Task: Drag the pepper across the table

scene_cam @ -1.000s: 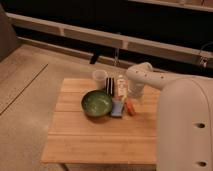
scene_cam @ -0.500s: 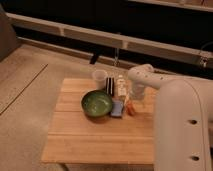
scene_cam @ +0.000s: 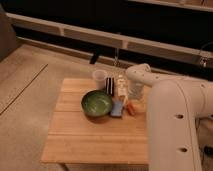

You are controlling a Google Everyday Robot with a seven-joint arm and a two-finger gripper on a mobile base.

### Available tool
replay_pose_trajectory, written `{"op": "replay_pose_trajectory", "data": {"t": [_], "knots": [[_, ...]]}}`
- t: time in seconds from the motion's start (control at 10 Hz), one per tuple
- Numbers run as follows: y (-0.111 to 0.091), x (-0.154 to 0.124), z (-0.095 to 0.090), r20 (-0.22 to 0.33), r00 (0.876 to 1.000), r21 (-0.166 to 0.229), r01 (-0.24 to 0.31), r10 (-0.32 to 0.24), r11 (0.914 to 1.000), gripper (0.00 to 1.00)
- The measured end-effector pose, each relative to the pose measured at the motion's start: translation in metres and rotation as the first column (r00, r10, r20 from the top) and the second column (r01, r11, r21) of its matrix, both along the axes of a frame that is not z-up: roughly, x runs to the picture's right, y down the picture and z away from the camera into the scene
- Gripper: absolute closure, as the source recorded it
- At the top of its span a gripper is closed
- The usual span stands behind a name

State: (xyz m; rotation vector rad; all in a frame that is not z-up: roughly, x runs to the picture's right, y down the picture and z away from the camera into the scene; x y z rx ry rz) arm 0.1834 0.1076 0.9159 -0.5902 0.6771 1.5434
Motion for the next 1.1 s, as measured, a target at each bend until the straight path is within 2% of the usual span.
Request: {"op": "replay_pose_trajectory", "data": {"t": [0.4, 0.5, 0.9, 1.1], "knots": [[0.011, 0.007, 0.006, -0.012, 1.0, -0.049, 0.028, -0.028, 0.9984, 0.35], [0.014, 0.007, 0.008, -0.013, 0.999, -0.061, 0.032, -0.033, 0.9976, 0.39], [0.012, 0.01, 0.012, -0.027, 0.998, -0.063, 0.051, -0.053, 0.9967, 0.78], [0.012, 0.022, 0.01, -0.055, 0.996, -0.066, 0.064, -0.068, 0.9958, 0.97]]}}
